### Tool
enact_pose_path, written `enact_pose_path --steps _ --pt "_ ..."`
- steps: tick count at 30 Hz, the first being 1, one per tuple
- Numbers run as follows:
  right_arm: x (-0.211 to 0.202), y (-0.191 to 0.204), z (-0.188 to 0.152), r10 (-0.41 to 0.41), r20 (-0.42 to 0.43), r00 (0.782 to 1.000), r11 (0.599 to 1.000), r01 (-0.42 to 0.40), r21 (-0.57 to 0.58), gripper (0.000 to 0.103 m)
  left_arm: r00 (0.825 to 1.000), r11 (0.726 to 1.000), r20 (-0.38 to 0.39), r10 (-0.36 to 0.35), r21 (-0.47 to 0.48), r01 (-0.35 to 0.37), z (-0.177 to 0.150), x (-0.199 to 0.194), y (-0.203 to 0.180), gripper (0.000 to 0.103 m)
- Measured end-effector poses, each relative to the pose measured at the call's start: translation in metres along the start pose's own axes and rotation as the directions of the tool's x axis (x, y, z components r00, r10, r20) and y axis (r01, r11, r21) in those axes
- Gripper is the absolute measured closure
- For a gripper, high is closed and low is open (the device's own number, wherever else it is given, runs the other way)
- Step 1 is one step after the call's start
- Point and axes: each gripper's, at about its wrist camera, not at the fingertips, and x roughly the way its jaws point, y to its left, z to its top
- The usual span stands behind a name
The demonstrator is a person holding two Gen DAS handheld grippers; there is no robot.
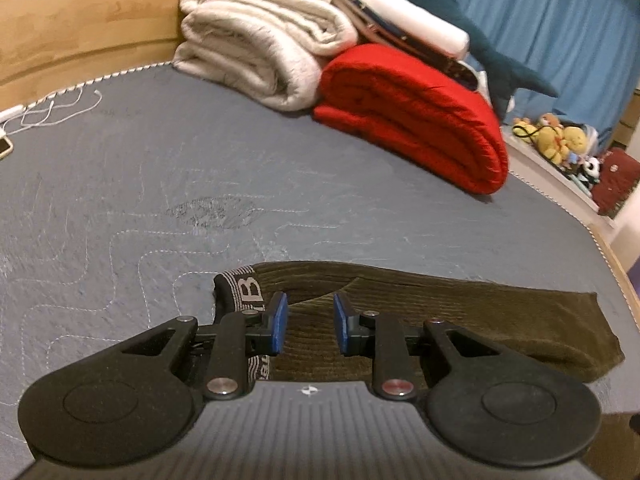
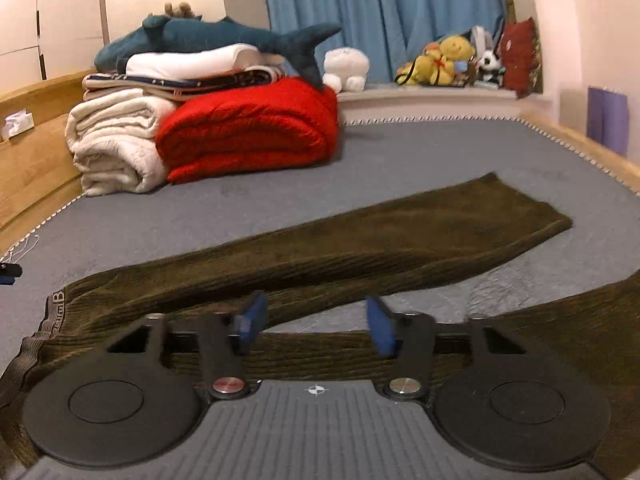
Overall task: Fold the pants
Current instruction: 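Move both open grippers over the pants toward the grey striped waistband, then grasp the grey striped waistband with the left gripper and lift it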
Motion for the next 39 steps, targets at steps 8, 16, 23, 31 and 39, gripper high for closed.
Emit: enact_pose_path --steps 8,16,23,31,39 --pt "0.029 -0.017 0.004 0.045 -0.052 0.998 0.997 -0.041 0.07 0.055 0.998 0.997 -0.06 0.036 -0.071 -0.041 0.018 0.076 0.009 0.075" --pt "0.034 -0.027 0.004 0.062 -0.066 0.996 0.992 -0.055 0.112 0.05 1.0 1.0 -0.018 0.002 -0.002 -0.002 0.031 0.144 -0.013 0.048" --pt "0.042 -0.031 0.004 0.065 -0.089 0.994 0.991 -0.053 0.125 0.049 0.997 0.992 -0.083 -0.011 0.122 0.021 0.029 0.191 -0.022 0.022" --pt "0.049 -0.03 0.004 0.06 -0.102 0.993 0.992 -0.048 0.119 0.049 0.984 0.982 -0.164 -0.066 0.164 0.094 0.022 0.203 -0.024 0.075" --pt "0.052 -0.028 0.003 0.037 -0.102 0.994 0.994 -0.026 0.11 0.048 0.983 0.966 -0.139 -0.116 0.213 0.144 0.034 0.146 -0.04 0.098"
